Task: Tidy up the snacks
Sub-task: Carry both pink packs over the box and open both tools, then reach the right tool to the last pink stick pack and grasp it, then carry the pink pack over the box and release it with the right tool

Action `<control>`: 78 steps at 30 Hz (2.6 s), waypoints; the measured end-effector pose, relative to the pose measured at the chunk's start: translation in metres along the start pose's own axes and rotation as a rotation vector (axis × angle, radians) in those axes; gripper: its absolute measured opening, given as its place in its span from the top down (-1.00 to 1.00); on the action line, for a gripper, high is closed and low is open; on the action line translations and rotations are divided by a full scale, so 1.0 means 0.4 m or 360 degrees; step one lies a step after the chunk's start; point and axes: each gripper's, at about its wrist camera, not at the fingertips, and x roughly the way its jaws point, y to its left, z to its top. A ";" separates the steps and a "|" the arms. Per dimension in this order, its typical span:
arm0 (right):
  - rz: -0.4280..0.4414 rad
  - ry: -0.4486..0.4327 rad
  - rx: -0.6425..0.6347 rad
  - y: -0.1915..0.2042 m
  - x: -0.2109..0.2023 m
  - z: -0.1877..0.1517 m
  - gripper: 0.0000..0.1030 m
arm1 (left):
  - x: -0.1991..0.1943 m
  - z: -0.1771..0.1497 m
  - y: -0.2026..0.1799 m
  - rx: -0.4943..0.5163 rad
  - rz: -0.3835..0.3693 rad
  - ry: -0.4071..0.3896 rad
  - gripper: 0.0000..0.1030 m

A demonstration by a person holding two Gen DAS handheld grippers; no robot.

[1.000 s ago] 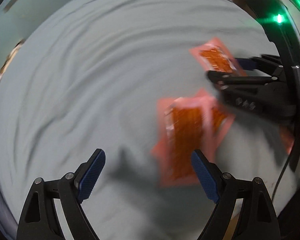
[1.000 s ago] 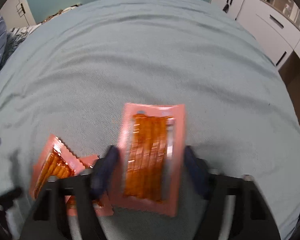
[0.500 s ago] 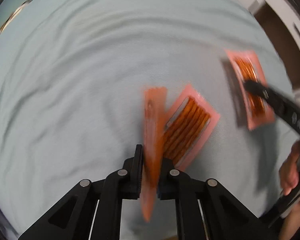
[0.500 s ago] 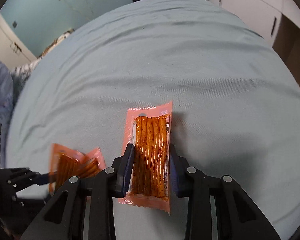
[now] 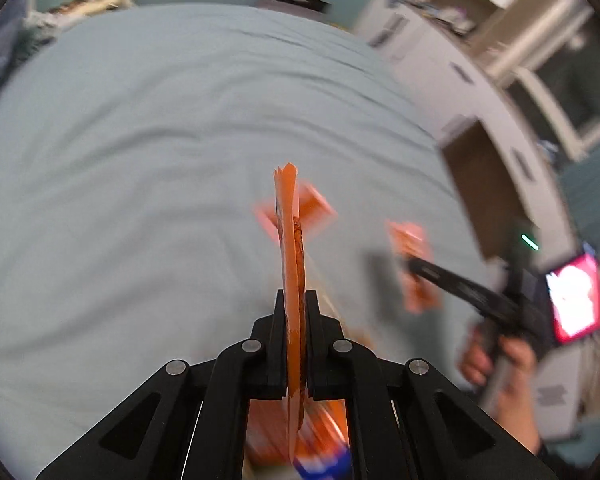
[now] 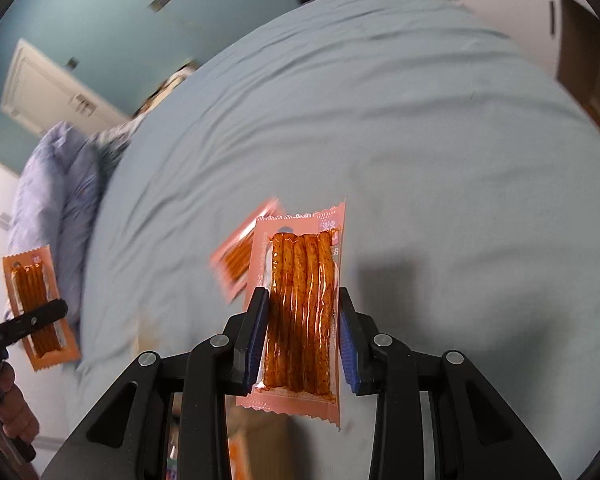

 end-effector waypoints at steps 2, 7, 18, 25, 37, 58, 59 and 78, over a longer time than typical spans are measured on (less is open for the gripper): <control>0.0057 0.0043 -0.0040 0.017 -0.013 -0.047 0.40 | 0.002 -0.087 -0.024 0.0024 -0.0120 0.0056 0.90; 0.0181 0.0065 -0.0126 0.050 -0.043 -0.102 0.40 | 0.175 -0.231 -0.028 0.0028 -0.0114 0.0280 0.44; 0.0482 0.0213 -0.0261 0.065 -0.014 -0.179 0.32 | 0.068 -0.205 0.033 0.0040 0.0013 -0.0122 -0.61; 0.0214 0.0148 -0.0290 0.027 0.015 -0.124 -0.25 | -0.005 -0.197 0.126 -0.0149 0.0300 -0.0270 -0.61; -0.0276 -0.0051 -0.0454 -0.051 0.126 0.137 -0.38 | 0.043 -0.168 0.153 -0.0147 0.0446 -0.0171 -0.61; -0.0343 -0.0032 -0.1137 0.059 0.606 0.311 -0.78 | 0.188 -0.131 0.213 -0.0154 0.0416 0.0139 -0.61; -0.0338 -0.0018 -0.1144 0.061 0.604 0.305 -0.78 | 0.188 -0.129 0.213 -0.0160 0.0409 0.0142 -0.61; -0.0148 -0.0210 -0.0748 0.051 0.137 0.181 -0.62 | 0.035 -0.173 0.208 -0.0254 0.0461 -0.0235 -0.61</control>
